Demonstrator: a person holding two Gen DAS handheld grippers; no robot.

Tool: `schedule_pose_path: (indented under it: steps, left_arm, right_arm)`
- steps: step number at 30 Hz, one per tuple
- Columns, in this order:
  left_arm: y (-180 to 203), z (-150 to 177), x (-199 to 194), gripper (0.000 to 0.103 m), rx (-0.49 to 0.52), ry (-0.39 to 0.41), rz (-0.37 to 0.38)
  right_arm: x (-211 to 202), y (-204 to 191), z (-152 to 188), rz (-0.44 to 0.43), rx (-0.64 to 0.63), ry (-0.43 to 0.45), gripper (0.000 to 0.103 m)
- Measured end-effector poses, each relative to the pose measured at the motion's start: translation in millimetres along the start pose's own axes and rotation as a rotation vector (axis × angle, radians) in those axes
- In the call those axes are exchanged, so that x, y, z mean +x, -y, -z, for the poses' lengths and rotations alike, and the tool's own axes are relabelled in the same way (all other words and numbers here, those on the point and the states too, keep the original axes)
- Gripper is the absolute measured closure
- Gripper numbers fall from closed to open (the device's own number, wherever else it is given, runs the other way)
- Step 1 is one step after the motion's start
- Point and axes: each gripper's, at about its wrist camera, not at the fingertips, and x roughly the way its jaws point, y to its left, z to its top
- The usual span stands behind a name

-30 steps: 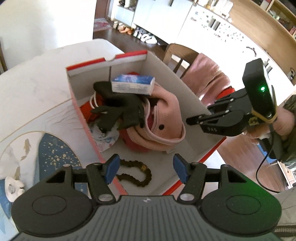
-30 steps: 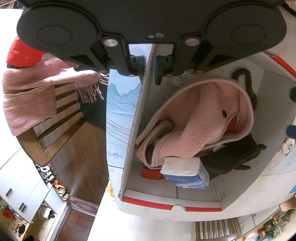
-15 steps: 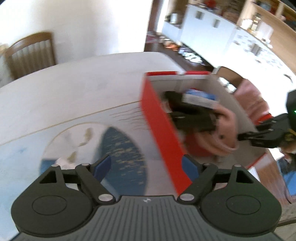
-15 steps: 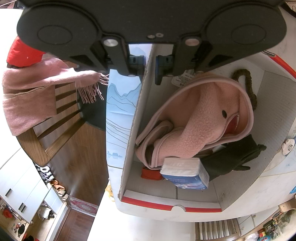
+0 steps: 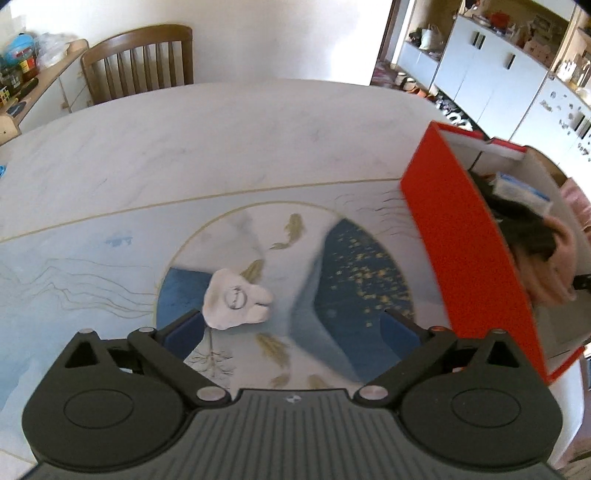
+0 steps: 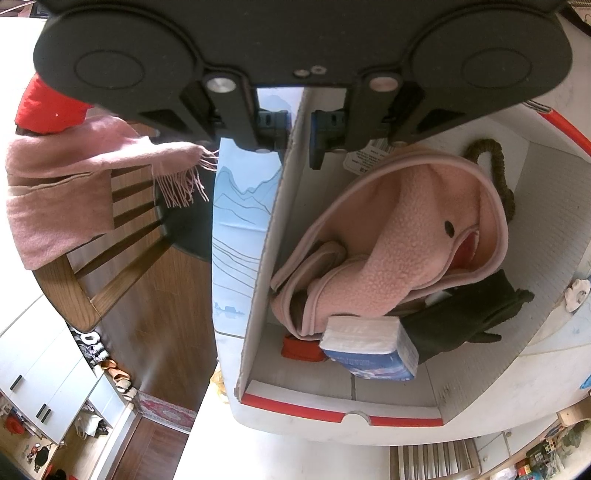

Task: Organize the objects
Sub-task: 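Move the open left gripper back over the white plush tooth toy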

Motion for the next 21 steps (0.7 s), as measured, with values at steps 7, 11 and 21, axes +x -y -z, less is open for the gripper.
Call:
schedule_pose_path:
  steps: [7, 11, 21]
  left_arm:
    - [-8, 1, 28, 0.0, 0.023, -0.004, -0.047]
    - [-9, 3, 44, 0.0, 0.053, -0.014, -0.06]
    - [-20, 2, 68, 0.0, 0.034, -0.051, -0.114]
  right_arm:
    - [2, 5, 3, 0.004, 0.0, -0.006, 0.093]
    - [2, 8, 5, 0.006, 0.001, -0.008, 0.093]
    - [1, 11, 10, 0.012, 0.0, -0.015, 0.093]
